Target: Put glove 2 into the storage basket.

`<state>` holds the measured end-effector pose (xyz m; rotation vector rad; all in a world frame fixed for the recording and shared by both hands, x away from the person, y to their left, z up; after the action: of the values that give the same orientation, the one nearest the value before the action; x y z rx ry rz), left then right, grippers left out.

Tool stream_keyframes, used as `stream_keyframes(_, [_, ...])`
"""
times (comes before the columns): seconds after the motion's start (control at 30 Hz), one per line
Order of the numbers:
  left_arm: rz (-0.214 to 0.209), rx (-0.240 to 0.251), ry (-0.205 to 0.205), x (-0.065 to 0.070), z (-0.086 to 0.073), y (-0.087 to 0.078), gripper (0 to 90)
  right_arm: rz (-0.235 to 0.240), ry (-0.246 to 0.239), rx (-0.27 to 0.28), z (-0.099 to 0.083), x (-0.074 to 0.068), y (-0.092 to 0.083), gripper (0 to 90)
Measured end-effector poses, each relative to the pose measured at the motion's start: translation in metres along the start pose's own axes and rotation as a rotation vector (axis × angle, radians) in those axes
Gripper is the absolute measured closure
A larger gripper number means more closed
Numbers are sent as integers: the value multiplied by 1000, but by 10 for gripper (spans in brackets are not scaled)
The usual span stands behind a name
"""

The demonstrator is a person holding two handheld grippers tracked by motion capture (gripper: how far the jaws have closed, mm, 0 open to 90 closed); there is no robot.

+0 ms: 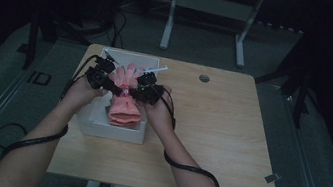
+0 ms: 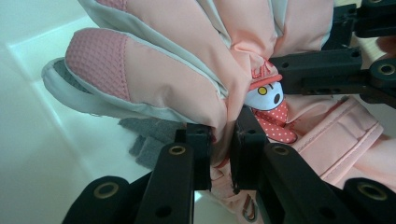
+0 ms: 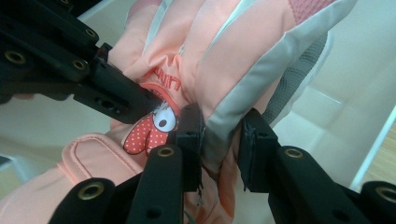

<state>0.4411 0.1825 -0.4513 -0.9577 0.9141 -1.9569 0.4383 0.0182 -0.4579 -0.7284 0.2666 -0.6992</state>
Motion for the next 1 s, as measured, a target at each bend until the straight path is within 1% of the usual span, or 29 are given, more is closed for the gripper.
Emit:
stream_keyframes(0.03, [4,3,-3,0,0,1,799,-11,-18,-9,0,-1,0,725])
stream_keyframes(0.1, [11,0,-7,1,-1,5,799,-18,-31,-33,1,-1,1,724])
stream_keyframes(0.13, [19,-2,-7,3,-1,7,799,-20,-22,-51,1,0,1,726])
stream_keyframes(0.17, [30,-19,2,4,-1,10,799,-23,-16,-61,1,1,1,727])
stream_keyframes(0.27, [47,-43,4,5,-3,18,799,-18,-8,-109,-2,4,7,721])
stream_keyframes(0.3, [47,-43,4,5,-3,18,799,-18,-8,-109,-2,4,7,721])
stream_keyframes(0.33, [47,-40,-6,4,-3,20,799,-15,-13,-121,-3,4,8,719])
stream_keyframes(0.4, [56,-44,-6,4,-3,21,799,-32,-49,-134,-2,3,10,702])
stream_keyframes(0.43, [61,-45,-8,4,-2,22,799,-37,-59,-143,-1,3,10,692])
stream_keyframes(0.5, [68,-50,-7,4,-2,23,798,-40,-64,-148,-1,3,11,683])
stream_keyframes(0.53, [75,-61,-13,5,-1,25,798,-42,-67,-154,0,3,12,670])
stream_keyframes(0.57, [79,-65,-14,4,-1,27,795,-49,-80,-176,0,4,14,626])
stream_keyframes(0.63, [85,-75,-26,2,-2,31,785,-53,-91,-186,0,5,17,591])
stream_keyframes(0.67, [91,-72,-33,1,-2,32,773,-54,-100,-194,0,6,18,577])
stream_keyframes(0.73, [97,-57,-35,0,-3,33,738,-59,-109,-190,0,6,19,557])
stream_keyframes(0.77, [108,-48,-37,0,-3,34,719,-61,-111,-193,0,6,20,552])
stream_keyframes(0.83, [119,-46,-28,1,-2,35,695,-65,-118,-191,2,7,20,532])
stream_keyframes(0.9, [141,-54,-22,1,-1,37,677,-63,-119,-186,4,9,17,524])
stream_keyframes(0.93, [143,-59,-22,2,-1,38,657,-59,-112,-177,5,10,15,524])
stream_keyframes(0.97, [139,-60,-24,2,-1,40,643,-55,-114,-166,7,10,12,522])
stream_keyframes(1.0, [144,-70,-22,2,-1,41,642,-56,-114,-156,10,10,8,518])
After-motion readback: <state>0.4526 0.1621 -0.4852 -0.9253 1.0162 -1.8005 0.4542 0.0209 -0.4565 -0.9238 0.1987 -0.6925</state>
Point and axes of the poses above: each handheld gripper's, and its own axes: y roughly forward along the jaws, z roughly out of its top, x roughly to its right, the point moved 2 cm from there along y, roughly forward along the jaws, and after that the axes turned 7 degrees about -y, right-handed, at the moved point
